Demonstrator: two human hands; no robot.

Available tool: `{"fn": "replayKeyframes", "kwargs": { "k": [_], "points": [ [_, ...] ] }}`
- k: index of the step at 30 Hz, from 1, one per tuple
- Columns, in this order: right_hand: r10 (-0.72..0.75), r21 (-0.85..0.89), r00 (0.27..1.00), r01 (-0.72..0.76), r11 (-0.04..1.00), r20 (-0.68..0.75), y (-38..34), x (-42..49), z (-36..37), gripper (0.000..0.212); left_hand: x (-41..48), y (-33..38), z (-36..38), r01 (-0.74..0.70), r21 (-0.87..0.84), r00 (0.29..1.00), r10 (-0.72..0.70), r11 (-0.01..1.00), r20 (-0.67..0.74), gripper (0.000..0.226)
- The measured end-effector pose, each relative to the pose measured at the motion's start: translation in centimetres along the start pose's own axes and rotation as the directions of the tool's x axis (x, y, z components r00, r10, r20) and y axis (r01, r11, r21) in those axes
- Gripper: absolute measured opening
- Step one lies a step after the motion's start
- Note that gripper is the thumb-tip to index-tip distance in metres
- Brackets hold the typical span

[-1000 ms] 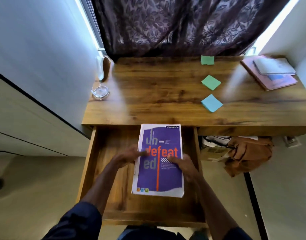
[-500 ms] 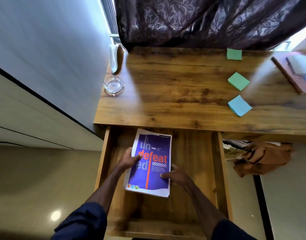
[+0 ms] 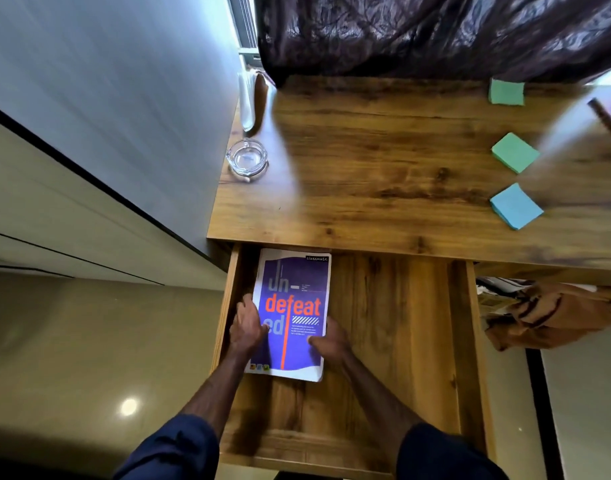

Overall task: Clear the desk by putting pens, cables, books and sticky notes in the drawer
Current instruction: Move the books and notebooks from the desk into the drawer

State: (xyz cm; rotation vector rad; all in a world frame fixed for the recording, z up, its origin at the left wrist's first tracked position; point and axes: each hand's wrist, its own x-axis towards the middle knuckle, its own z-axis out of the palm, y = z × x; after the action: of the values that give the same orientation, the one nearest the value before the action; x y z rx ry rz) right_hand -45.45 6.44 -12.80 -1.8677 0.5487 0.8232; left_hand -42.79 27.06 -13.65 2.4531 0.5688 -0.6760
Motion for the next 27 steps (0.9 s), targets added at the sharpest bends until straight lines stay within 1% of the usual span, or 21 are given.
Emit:
{"fn": "replayKeyframes", "kwargs": {
  "k": [2, 4, 6, 8, 13, 16, 19, 21, 24, 27],
  "points": [
    [-0.012, -0.053, 0.999, 0.015, 0.998, 0.053, -0.5, 0.6, 0.4, 0.051, -0.2, -0.2, -0.3, 0.001, 0.076, 1.0, 0.001, 0.997, -0.027, 0.069],
    [-0.017, -0.116, 0.995, 0.028, 0.993, 0.097, -1.2, 1.0, 0.6, 0.045, -0.3, -0.6, 0.1, -0.01, 0.147, 0.998, 0.019, 0.989, -0.059, 0.072],
    [-0.015, -0.161, 0.991, 0.037, 0.986, 0.136, -1.9, 1.2, 0.7, 0.04, -0.7, -0.5, 0.9, -0.046, 0.251, 0.997, 0.062, 0.967, -0.055, 0.079],
    [-0.012, -0.201, 0.987, 0.045, 0.979, 0.16, -2.2, 1.5, 0.7, 0.037, -1.2, -0.3, 1.8, -0.058, 0.348, 0.996, 0.076, 0.936, -0.039, 0.081],
    [-0.018, -0.335, 0.98, 0.086, 0.938, 0.2, -2.1, 1.9, 0.6, 0.054, -1.9, -0.2, 3.2, -0.066, 0.488, 0.996, 0.089, 0.87, -0.024, 0.073],
    [-0.049, -0.386, 0.974, 0.132, 0.913, 0.219, -2.1, 1.8, 0.6, 0.056, -2.4, 0.6, 3.8, -0.12, 0.495, 0.992, 0.117, 0.86, 0.039, 0.073],
    [-0.074, -0.377, 0.967, 0.165, 0.911, 0.244, -0.8, 3.0, 0.5, 0.059, -2.9, 1.6, 4.0, -0.148, 0.495, 0.988, 0.148, 0.856, 0.039, 0.07],
    [-0.1, -0.353, 0.971, 0.174, 0.919, 0.218, -0.5, 2.9, -0.1, 0.063, -3.5, 2.2, 4.0, -0.168, 0.485, 0.984, 0.173, 0.858, 0.035, 0.067],
    [-0.163, -0.343, 0.976, 0.203, 0.917, 0.142, -1.9, 0.5, -2.1, 0.062, -4.2, 3.7, 4.5, -0.225, 0.443, 0.972, 0.234, 0.868, 0.035, 0.066],
    [-0.18, -0.34, 0.98, 0.197, 0.92, 0.082, -1.8, -1.4, -5.2, 0.076, -5.6, 6.0, 5.4, -0.272, 0.406, 0.958, 0.287, 0.873, 0.025, 0.064]
  ]
}}
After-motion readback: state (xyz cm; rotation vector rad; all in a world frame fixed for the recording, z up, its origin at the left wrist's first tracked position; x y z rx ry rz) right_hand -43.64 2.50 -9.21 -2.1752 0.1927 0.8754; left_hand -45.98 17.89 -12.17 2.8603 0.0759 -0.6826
